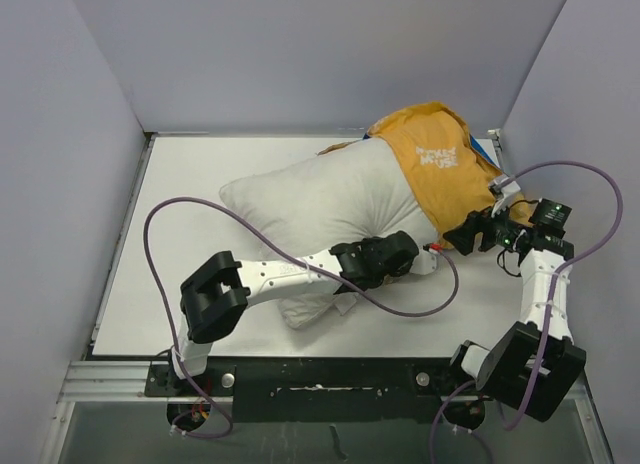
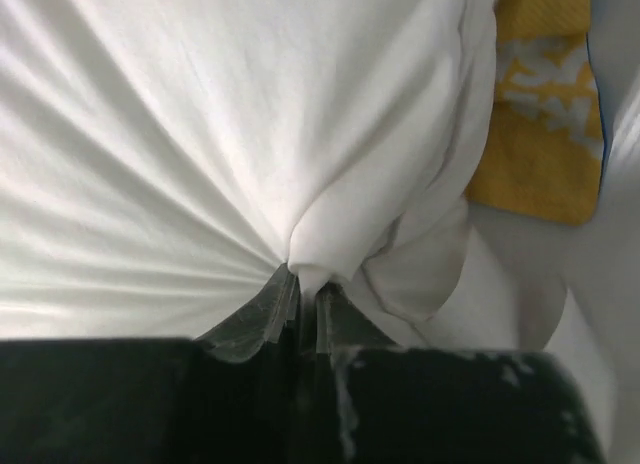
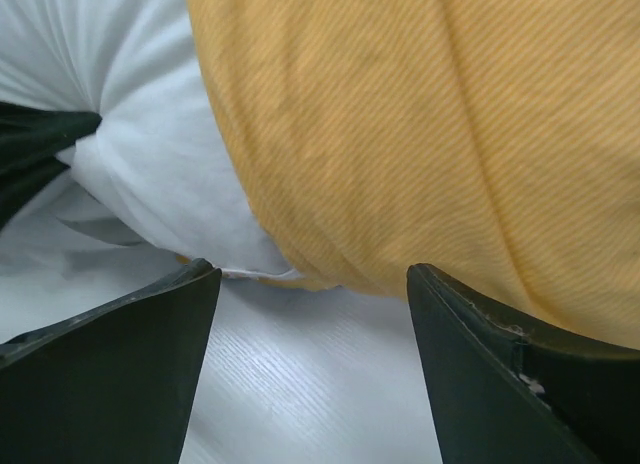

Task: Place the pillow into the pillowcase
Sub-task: Stuff the pillow into the pillowcase.

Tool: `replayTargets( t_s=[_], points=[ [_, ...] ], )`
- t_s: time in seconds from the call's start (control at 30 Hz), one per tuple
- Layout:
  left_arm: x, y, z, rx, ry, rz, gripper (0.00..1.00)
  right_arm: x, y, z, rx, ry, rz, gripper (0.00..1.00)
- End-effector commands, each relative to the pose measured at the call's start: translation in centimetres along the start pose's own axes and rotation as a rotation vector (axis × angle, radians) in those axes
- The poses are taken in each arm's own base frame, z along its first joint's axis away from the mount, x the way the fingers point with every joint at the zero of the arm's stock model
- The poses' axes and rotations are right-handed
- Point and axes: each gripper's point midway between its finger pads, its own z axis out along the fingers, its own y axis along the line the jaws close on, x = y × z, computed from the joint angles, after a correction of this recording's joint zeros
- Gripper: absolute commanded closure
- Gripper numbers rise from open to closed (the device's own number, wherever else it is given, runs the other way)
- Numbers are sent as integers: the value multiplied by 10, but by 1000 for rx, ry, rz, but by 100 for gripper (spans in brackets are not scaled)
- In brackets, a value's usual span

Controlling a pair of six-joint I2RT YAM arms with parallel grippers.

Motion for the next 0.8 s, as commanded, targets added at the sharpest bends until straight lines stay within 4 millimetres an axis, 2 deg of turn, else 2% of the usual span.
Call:
replayTargets(
  t_s=[0.0,0.03,0.1,0.2,0.27,0.4,0.53,0.63,0.77],
  points=[
    [5,26,-2,100,-33,-264,100,14,-4,13,-3,59,-83,21],
    [-3,22,-9,176,-87,-328,100,16,-3,16,-6,68,-88,21],
    [-15,25,-25,270,-189,-467,100,19,-2,21,-12,75,-96,21],
    [-33,42,-51,397,-351,-660,100,19,1,29,-22,70,-103,24],
    [-39,55,-66,458,-423,-749,100,20,-5,33,18,73,-109,26],
    [-51,68,-85,515,-497,-791,100,23,-31,39,167,103,-79,28],
    [-58,71,-94,545,-525,-799,100,22,-53,45,281,128,-40,34],
    [-63,73,-101,566,-548,-805,100,11,-50,53,272,107,-29,38],
    [-68,74,-107,588,-569,-809,100,-10,-30,64,207,34,-62,37]
  ],
)
